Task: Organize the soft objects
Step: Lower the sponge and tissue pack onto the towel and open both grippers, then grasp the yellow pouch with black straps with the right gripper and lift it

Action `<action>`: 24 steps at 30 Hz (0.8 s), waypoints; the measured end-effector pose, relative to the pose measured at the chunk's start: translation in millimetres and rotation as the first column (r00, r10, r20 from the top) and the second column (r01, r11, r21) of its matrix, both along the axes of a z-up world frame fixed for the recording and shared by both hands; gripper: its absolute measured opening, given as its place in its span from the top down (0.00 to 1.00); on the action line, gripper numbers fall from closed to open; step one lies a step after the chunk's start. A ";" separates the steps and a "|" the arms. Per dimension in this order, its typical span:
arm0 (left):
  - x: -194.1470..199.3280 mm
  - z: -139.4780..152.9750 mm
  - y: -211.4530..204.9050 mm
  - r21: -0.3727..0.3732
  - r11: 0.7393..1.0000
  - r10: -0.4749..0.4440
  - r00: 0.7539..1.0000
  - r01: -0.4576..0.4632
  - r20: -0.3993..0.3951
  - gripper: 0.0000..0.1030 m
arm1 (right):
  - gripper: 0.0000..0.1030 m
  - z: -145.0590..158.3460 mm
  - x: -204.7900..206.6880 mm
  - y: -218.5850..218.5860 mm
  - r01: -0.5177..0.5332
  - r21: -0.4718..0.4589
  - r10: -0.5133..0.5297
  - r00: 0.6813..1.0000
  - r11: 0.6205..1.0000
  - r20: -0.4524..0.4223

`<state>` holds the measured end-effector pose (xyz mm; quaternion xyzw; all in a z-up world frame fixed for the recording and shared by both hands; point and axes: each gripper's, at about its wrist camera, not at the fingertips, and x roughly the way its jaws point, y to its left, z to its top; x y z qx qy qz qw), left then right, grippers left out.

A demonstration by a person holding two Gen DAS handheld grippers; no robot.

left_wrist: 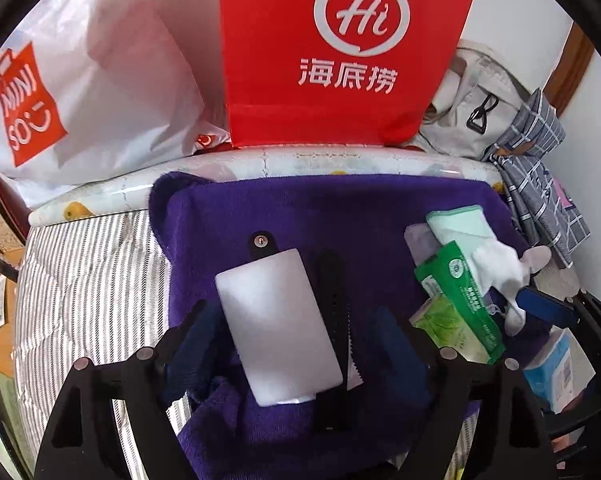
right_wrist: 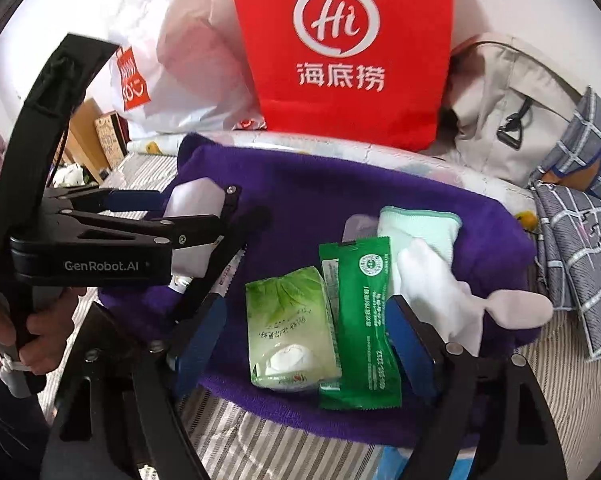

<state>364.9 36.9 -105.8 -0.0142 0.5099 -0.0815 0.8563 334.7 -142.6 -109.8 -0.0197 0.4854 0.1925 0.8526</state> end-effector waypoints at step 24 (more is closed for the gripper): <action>-157.4 40.1 30.6 -0.119 0.992 0.050 0.996 -0.042 0.069 0.20 | 0.21 17.3 -181.8 -45.0 0.112 0.091 -0.100 0.987 0.990 -0.125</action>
